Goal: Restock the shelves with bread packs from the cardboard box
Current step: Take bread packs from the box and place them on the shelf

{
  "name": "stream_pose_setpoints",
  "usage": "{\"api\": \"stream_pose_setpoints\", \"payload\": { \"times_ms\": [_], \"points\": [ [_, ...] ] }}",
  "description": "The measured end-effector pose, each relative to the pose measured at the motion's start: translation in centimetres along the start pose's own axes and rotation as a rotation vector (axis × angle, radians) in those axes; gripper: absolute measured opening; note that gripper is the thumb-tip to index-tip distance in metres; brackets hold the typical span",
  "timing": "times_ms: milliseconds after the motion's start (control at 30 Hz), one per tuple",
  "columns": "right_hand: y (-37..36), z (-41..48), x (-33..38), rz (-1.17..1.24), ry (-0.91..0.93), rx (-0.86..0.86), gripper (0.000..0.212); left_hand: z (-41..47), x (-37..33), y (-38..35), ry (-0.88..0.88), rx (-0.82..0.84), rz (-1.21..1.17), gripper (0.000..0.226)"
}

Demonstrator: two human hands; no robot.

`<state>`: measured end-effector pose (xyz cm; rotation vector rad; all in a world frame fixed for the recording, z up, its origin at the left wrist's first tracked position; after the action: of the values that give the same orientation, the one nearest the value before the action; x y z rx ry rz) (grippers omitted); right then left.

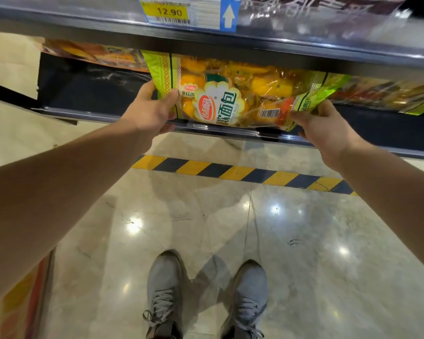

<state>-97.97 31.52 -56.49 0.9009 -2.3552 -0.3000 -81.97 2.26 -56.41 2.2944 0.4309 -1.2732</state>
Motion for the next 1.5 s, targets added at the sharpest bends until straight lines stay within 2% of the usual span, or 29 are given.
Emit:
{"api": "stream_pose_setpoints", "payload": {
  "times_ms": [200,400,467,600,733,833,933,1300,1500],
  "points": [
    [0.5,-3.0,0.3,-0.074,-0.011,-0.032,0.044,-2.4,-1.6,0.0,-0.005,-0.004,0.100,0.066],
    [1.5,-9.3,1.9,-0.300,0.042,-0.023,0.063,-6.9,-6.0,1.5,-0.107,0.034,0.331,0.074],
    [1.8,-12.1,2.8,-0.384,0.112,-0.023,0.068,-8.9,-8.1,2.2,-0.184,0.091,0.472,0.080],
    [2.3,-19.2,5.6,-0.579,0.345,-0.068,0.066,-13.5,-12.8,3.4,-0.320,0.195,0.753,0.075],
    [3.1,-27.3,8.4,-0.772,0.519,-0.158,0.065,-18.8,-18.7,5.3,-0.466,0.165,0.960,0.076],
    [3.8,-33.6,10.3,-0.789,0.668,-0.214,0.063,-23.4,-22.9,7.1,-0.561,0.112,1.075,0.073],
    [4.7,-39.7,12.0,-0.861,0.672,-0.213,0.063,-28.1,-26.8,9.0,-0.595,0.078,1.136,0.076],
    [6.0,-62.2,17.4,-1.003,0.939,-0.216,0.059,-45.4,-39.3,17.8,-0.491,-0.054,1.254,0.078],
    [4.3,-71.2,17.2,-1.122,1.117,-0.114,0.064,-55.5,-40.5,21.9,-0.317,-0.216,1.233,0.079]
  ]
}}
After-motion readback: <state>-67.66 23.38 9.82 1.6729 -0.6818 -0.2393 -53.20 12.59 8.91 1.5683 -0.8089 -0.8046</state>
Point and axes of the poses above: each hand's wrist, its own z-axis towards the middle knuckle, its own y-axis out of the back of the hand, x = y × z, the point moved 4 cm from there along z, towards the middle knuckle, and after that the axes turned 15 degrees about -y, right-handed, at the moved point
